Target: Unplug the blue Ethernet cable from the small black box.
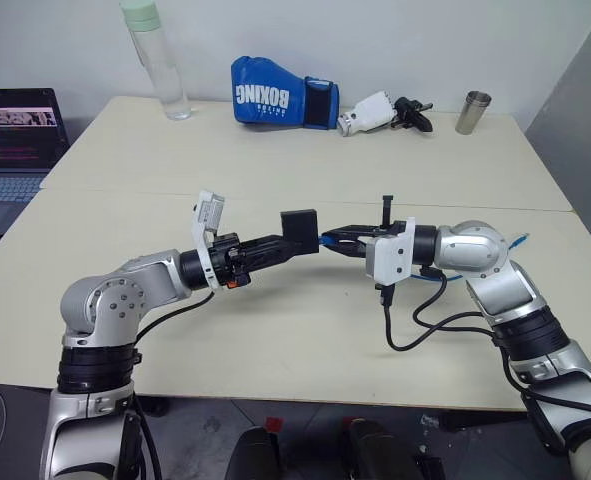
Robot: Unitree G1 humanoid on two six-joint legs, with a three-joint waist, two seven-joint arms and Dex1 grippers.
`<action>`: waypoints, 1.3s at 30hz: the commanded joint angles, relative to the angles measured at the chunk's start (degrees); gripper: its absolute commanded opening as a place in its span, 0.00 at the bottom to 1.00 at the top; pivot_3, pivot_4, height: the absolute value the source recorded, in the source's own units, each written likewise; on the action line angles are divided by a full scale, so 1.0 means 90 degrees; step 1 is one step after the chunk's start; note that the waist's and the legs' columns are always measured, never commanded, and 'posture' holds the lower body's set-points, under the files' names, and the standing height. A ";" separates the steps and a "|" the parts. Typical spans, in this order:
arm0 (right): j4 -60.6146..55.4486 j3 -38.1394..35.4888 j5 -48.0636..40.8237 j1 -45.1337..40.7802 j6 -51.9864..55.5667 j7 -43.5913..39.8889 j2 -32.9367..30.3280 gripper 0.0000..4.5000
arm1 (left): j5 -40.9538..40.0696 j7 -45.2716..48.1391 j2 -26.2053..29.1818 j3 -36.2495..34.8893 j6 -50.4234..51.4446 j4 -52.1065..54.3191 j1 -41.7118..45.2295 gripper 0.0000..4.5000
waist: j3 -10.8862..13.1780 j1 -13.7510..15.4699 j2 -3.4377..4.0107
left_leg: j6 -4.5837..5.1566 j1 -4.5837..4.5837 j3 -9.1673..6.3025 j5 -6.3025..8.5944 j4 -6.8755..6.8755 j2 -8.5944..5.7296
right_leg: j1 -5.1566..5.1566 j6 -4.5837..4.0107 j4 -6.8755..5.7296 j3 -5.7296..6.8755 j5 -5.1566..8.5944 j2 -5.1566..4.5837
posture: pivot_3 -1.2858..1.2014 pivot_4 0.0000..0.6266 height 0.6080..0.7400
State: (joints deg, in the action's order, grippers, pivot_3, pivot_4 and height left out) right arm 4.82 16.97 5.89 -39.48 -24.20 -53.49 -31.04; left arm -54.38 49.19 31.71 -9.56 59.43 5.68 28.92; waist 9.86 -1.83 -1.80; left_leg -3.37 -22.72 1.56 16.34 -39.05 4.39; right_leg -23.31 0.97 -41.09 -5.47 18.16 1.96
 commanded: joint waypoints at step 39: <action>-0.2245 -0.0403 -0.3812 -0.0679 0.8761 -0.0731 -0.0178 0.50 | 0.2017 0.1967 0.1187 0.1303 -0.2193 0.0499 0.0219 0.17 | 0.0001 0.0001 0.0002 | 0.0029 -0.0014 -0.0003 0.0016 0.0006 -0.0007 | -0.0006 -0.0002 0.0016 0.0002 0.0002 0.0018 | 0.52 0.24 1.00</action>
State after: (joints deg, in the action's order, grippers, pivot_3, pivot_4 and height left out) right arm -14.90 13.21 -26.74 -43.80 54.34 -58.67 -32.41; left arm -36.41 65.99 41.81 2.38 40.76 8.65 29.64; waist 9.87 -1.82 -1.79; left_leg -3.11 -22.85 1.53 16.49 -39.00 4.32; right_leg -23.37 0.96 -40.95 -5.44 18.18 2.13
